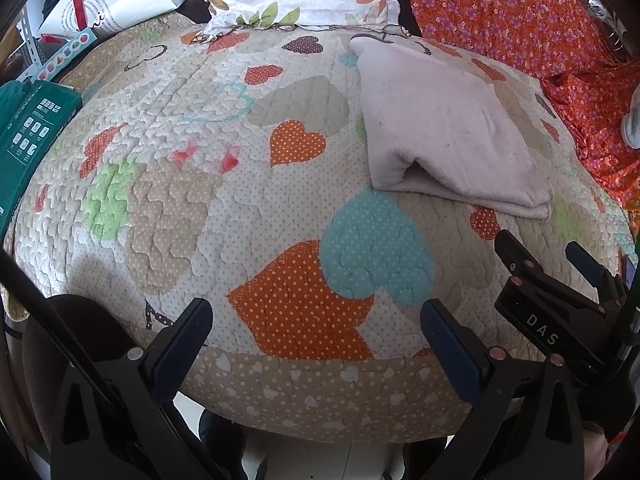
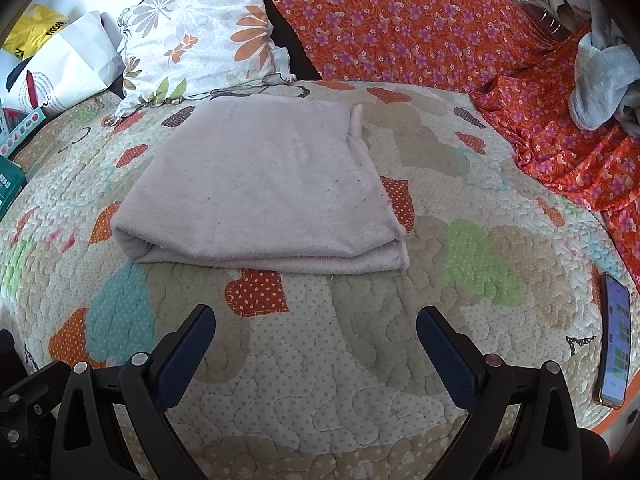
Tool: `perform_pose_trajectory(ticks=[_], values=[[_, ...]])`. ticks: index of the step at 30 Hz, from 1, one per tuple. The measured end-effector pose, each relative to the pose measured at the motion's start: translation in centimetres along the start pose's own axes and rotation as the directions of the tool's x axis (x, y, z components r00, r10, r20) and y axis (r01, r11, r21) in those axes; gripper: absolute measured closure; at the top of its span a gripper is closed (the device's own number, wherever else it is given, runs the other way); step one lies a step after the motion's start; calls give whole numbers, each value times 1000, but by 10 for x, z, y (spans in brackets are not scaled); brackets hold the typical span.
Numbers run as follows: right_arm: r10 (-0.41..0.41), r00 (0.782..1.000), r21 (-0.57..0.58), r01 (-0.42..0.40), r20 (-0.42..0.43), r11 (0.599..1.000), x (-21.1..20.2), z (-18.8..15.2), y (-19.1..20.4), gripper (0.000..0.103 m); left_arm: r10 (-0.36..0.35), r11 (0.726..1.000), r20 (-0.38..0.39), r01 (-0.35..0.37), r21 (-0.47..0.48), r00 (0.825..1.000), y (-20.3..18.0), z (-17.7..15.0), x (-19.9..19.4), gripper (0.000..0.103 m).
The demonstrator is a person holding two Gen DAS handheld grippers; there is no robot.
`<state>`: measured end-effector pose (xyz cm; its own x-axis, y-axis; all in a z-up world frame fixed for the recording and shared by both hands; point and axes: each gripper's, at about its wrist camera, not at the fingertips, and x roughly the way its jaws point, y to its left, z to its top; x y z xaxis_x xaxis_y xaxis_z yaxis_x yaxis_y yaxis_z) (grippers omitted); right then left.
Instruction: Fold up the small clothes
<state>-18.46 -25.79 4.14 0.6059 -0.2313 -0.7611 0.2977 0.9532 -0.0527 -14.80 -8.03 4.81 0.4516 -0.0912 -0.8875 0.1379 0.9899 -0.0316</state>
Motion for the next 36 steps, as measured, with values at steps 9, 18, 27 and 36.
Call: perform_pose_trajectory(ticks=[9, 18, 27, 36], values=[[4, 1000, 1, -4, -4, 1000, 1, -1, 1, 1, -3, 1000, -6, 3, -3, 1000, 0, 0, 2, 0], [4, 1000, 2, -4, -4, 1000, 1, -1, 0, 1, -7, 1000, -7, 7, -7, 1000, 0, -1, 2, 0], [6, 1000, 1, -6, -7, 1000, 1, -1, 2, 1, -9, 1000, -11, 9, -6, 1000, -1, -1, 3, 0], [8, 1000, -2, -8, -8, 1000, 2, -1, 2, 1, -14, 1000, -14, 13, -13, 1000, 1, 0, 6, 0]])
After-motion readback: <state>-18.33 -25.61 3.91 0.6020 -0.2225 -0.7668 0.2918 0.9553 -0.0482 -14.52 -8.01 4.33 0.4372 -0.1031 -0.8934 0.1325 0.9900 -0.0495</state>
